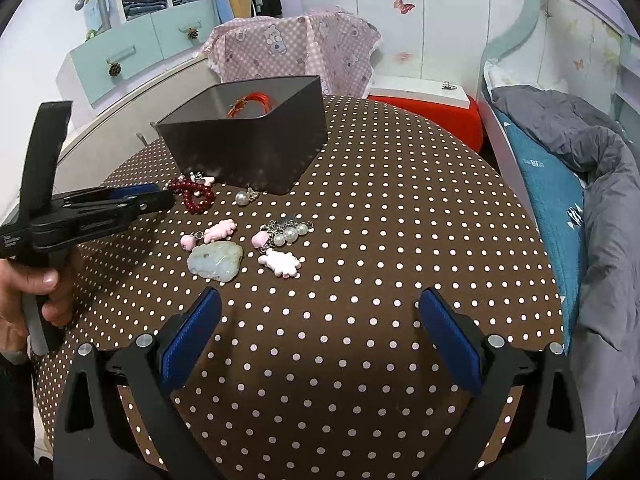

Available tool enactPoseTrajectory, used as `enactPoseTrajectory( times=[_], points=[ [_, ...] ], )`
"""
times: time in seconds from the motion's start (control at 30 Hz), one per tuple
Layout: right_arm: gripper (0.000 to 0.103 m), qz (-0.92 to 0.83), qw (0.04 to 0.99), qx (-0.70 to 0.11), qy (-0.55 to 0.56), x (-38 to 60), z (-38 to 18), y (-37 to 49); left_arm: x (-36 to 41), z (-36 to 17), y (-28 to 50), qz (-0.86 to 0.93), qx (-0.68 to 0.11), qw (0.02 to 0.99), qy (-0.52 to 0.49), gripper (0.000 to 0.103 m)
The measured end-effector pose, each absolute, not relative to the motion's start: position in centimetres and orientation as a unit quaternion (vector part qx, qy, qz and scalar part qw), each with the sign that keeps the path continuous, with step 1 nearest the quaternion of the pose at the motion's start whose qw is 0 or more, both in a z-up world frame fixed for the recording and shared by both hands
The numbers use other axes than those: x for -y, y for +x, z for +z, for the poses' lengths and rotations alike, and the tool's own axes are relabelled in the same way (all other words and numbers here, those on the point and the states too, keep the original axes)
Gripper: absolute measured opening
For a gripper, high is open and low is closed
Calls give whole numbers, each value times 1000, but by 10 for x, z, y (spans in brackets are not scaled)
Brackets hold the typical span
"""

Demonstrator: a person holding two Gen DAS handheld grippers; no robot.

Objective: Organize jewelry
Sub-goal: 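Move both tools back toward the dark red bead necklace, then grasp the dark red bead necklace with the left gripper while the right gripper grasps a pink charm keychain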

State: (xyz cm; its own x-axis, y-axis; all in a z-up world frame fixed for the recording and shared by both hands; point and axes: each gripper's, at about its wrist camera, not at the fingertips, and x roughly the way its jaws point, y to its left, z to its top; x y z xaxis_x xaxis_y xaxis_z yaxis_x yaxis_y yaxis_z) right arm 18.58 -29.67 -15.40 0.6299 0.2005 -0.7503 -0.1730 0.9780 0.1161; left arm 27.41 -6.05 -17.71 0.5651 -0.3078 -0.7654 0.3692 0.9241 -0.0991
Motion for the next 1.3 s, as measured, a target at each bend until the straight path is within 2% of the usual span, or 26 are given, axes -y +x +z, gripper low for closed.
enactPoseTrajectory(
  times=[0.07,0.13,0.2,0.23,0.37,0.4,0.47,0.5,0.57,0.6,0.63,1.03,1.07,1.1,1.13,1.17,1.27,1.3],
  points=[
    [95,102,903,-417,17,297,-155,186,56,-176,272,-202,-422,884,26,35],
    [95,102,903,-418,20,298,-155,186,54,-173,272,-198,-413,889,21,39],
    [95,101,902,-419,19,297,-156,186,56,-171,275,-191,-405,894,26,80],
    [95,101,902,-420,18,297,-156,187,58,-170,275,-185,-400,897,29,83],
    [95,101,900,-424,16,295,-157,188,70,-171,288,-186,-403,895,37,83],
    [95,100,900,-424,16,294,-157,189,73,-173,292,-189,-412,891,37,81],
    [95,101,899,-425,17,293,-158,190,79,-178,298,-204,-427,880,36,64],
    [95,101,899,-426,17,292,-158,190,83,-177,296,-212,-424,880,45,42],
    [95,101,898,-428,18,292,-159,191,86,-176,294,-226,-422,877,53,24],
    [95,101,898,-428,18,292,-159,192,85,-176,292,-232,-422,875,54,18],
    [95,101,898,-428,18,291,-159,192,84,-175,289,-245,-422,872,50,15],
    [96,97,888,-450,-6,284,-167,200,72,-172,255,-265,-408,872,63,17],
    [96,94,886,-453,-20,280,-169,201,71,-174,254,-261,-412,871,67,22],
    [96,91,885,-456,-35,276,-170,201,70,-175,254,-256,-414,870,70,50],
    [96,88,884,-457,-43,273,-171,201,71,-175,252,-247,-412,874,74,72],
    [97,87,884,-457,-40,274,-171,202,70,-173,250,-239,-404,880,76,89],
    [96,86,885,-455,-37,274,-172,203,71,-171,245,-245,-394,882,80,87],
    [96,86,887,-453,-33,276,-171,203,73,-174,245,-245,-402,878,85,68]
  ],
)
